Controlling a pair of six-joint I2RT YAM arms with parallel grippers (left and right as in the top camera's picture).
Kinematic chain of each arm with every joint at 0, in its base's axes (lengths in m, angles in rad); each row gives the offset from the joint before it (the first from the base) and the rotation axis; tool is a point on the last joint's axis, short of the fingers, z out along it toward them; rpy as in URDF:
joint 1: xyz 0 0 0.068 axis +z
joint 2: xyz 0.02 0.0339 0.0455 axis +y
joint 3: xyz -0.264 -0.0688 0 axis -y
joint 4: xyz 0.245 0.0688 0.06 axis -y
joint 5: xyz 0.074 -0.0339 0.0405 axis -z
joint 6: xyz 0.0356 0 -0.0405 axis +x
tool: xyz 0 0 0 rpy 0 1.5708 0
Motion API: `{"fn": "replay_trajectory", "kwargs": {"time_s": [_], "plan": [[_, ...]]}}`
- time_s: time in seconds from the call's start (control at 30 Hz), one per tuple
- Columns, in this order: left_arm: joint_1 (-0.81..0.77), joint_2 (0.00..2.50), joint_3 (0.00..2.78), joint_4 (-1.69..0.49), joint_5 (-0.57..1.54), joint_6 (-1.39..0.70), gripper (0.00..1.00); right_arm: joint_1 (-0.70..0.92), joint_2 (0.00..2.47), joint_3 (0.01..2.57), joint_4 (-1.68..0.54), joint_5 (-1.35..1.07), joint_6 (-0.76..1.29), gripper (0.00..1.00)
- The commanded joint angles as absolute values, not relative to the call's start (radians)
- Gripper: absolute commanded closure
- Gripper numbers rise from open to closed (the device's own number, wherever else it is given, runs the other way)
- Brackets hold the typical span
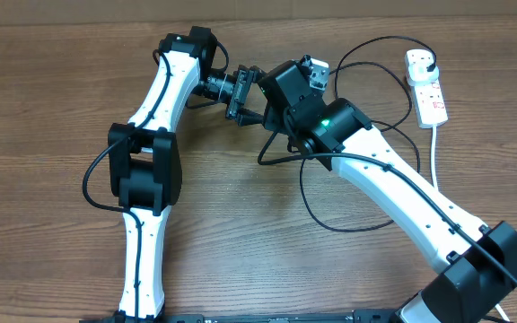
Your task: Plug charger to phone and switch on socket
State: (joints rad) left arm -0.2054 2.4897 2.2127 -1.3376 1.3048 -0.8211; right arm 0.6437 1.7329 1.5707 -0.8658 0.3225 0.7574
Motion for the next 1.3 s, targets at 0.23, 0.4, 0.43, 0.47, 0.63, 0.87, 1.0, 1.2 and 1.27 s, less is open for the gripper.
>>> {"fn": "replay_trajectory", "kwargs": {"time_s": [0.23, 0.4, 0.43, 0.47, 0.63, 0.87, 1.0, 1.2, 1.27], "plan": [[-0.212, 2.495, 2.240, -1.338, 1.361, -0.831, 0.31, 0.643, 1.779, 1.590, -0.823, 0.368, 0.756, 0.49], [-0.212, 2.495, 2.240, -1.337, 1.361, -0.831, 0.31, 0.632, 1.803, 1.590, -0.820, 0.389, 0.755, 0.57], [-0.212, 2.495, 2.240, -1.337, 1.361, -0.831, 0.31, 0.628, 1.803, 1.590, -0.820, 0.389, 0.755, 0.60], [-0.212, 2.495, 2.239, -1.337, 1.361, -0.830, 0.30, 0.627, 1.803, 1.590, -0.818, 0.389, 0.756, 0.62], [-0.212, 2.495, 2.240, -1.337, 1.361, -0.831, 0.30, 0.624, 1.803, 1.590, -0.816, 0.386, 0.755, 0.64], [-0.212, 2.495, 2.239, -1.337, 1.361, -0.831, 0.30, 0.624, 1.803, 1.590, -0.807, 0.377, 0.756, 0.73], [-0.212, 2.495, 2.240, -1.337, 1.361, -0.832, 0.30, 0.624, 1.803, 1.590, -0.800, 0.353, 0.756, 0.76], [-0.212, 2.495, 2.240, -1.337, 1.361, -0.832, 0.30, 0.624, 1.803, 1.590, -0.801, 0.335, 0.756, 0.83], [-0.212, 2.495, 2.240, -1.337, 1.361, -0.831, 0.29, 0.624, 1.803, 1.590, -0.800, 0.336, 0.756, 0.86]]}}
